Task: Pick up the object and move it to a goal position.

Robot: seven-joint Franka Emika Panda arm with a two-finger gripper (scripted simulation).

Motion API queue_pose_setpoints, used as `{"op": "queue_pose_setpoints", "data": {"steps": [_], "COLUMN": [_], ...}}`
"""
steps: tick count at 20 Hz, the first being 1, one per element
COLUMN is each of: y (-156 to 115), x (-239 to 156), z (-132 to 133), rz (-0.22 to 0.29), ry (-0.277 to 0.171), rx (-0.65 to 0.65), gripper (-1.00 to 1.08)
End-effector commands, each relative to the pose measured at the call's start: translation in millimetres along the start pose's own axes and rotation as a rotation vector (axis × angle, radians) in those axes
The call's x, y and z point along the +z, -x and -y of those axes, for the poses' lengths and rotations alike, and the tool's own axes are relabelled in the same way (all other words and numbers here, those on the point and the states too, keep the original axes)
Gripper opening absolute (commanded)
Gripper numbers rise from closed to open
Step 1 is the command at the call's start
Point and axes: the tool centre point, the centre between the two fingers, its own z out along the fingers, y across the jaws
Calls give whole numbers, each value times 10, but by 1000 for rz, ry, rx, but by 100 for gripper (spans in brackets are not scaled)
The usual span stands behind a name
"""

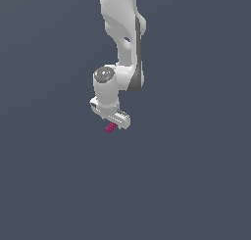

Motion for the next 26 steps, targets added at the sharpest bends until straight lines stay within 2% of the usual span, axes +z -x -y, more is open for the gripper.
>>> {"op": "queue_pose_setpoints", "data": {"steps": [1, 12, 26], "y": [32, 61, 66], "x": [71, 176, 635], "z": [-78, -146, -156], "rz": [-4, -5, -6], "ry": [2, 4, 4], "rx": [41, 73, 78], "gripper": [100, 100, 100]}}
